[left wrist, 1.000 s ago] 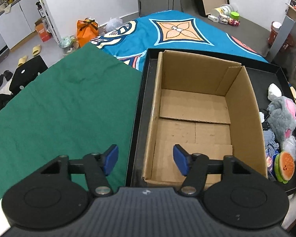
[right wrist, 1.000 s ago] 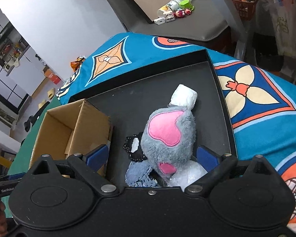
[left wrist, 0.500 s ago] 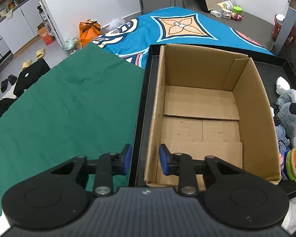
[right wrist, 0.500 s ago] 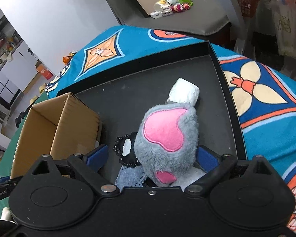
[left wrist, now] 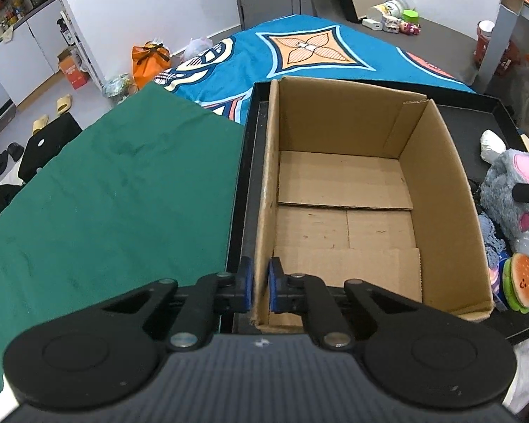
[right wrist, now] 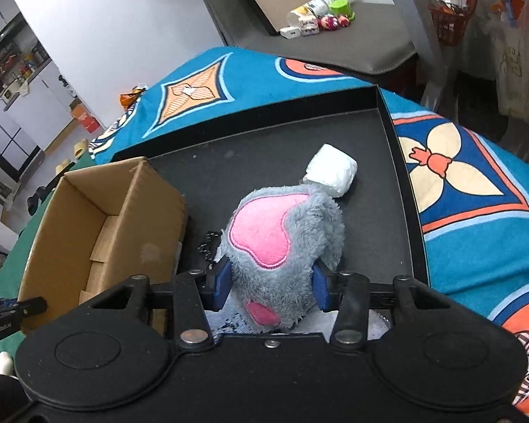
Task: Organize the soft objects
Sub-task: 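Lift the grey plush with the right gripper and release it into the cardboard box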
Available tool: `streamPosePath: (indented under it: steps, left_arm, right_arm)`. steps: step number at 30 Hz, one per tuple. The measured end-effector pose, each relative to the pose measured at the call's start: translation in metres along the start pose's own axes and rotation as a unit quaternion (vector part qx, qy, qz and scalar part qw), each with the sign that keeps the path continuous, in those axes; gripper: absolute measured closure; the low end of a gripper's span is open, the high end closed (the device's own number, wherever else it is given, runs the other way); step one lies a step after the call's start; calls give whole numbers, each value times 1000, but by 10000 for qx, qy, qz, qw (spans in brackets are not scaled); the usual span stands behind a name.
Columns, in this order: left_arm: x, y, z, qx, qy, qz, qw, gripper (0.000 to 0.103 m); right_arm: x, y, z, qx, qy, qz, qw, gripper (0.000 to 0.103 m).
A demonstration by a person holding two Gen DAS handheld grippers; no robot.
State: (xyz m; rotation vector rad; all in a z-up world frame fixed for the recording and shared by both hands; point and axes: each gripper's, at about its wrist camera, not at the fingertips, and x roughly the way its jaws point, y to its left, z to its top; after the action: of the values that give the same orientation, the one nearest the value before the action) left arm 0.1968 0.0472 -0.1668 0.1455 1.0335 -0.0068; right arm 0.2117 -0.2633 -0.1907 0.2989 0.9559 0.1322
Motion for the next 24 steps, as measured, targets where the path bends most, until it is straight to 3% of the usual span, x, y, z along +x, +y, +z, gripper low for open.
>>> streamPosePath:
  steps: [7,13,24]
  left_arm:
    - [-9,-1,-1,59,-45,-98,9999,96]
    - [-10,14,3,-299,175,-353,9988,96]
    - [-14,11,-4,-163,-3,-420,9990,95]
  right_arm:
    - [-19,11,-2,-173,-162,102,9997,58]
    - [-34,19,-1,-398,-345,171,9985,59]
    - [-53,43,3,-740,-637,372,9945,59]
